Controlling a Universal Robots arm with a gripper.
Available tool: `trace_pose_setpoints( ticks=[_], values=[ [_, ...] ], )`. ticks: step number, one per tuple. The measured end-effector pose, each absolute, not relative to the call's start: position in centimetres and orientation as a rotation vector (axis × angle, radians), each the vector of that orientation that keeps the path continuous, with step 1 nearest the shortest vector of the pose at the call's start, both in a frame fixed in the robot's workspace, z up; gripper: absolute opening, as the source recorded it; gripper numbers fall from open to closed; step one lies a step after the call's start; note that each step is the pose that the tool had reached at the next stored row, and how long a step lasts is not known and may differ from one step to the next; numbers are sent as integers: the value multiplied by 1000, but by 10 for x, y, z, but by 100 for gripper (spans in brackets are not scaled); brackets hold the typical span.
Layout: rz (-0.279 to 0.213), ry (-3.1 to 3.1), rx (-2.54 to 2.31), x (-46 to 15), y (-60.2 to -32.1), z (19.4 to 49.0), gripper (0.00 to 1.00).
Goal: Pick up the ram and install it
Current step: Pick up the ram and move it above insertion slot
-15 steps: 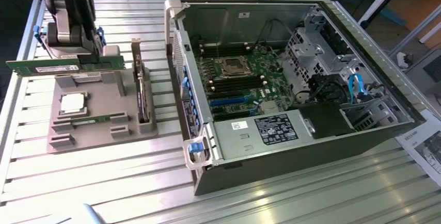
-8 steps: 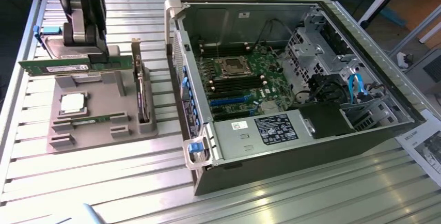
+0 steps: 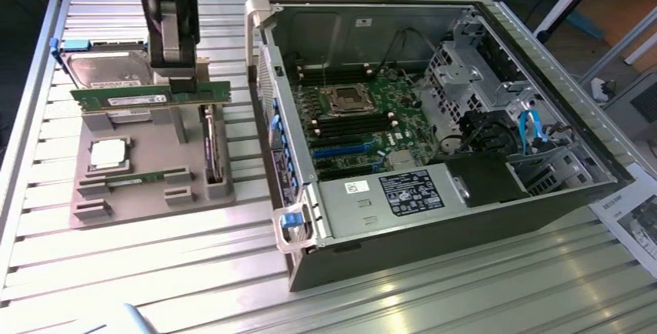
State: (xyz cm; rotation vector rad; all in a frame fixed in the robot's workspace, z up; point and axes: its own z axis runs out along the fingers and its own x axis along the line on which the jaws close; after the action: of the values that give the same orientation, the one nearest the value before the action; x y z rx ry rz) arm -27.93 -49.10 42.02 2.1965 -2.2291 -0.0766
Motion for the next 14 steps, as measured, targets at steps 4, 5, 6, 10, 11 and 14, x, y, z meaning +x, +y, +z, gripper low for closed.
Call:
trace_pose_setpoints(
  ticks=[4,5,6,10,11,14],
  values=[
    [-77,-2227,2198,-264,-492,420,12],
    [-77,-2227,2199,-260,-492,420,12],
    [-77,-2226,2200,-256,-492,420,12],
    [-77,-2224,2201,-241,-493,420,12],
    [-77,-2224,2202,-238,-493,420,12],
    [-76,-2222,2204,-226,-493,420,12]
  ],
)
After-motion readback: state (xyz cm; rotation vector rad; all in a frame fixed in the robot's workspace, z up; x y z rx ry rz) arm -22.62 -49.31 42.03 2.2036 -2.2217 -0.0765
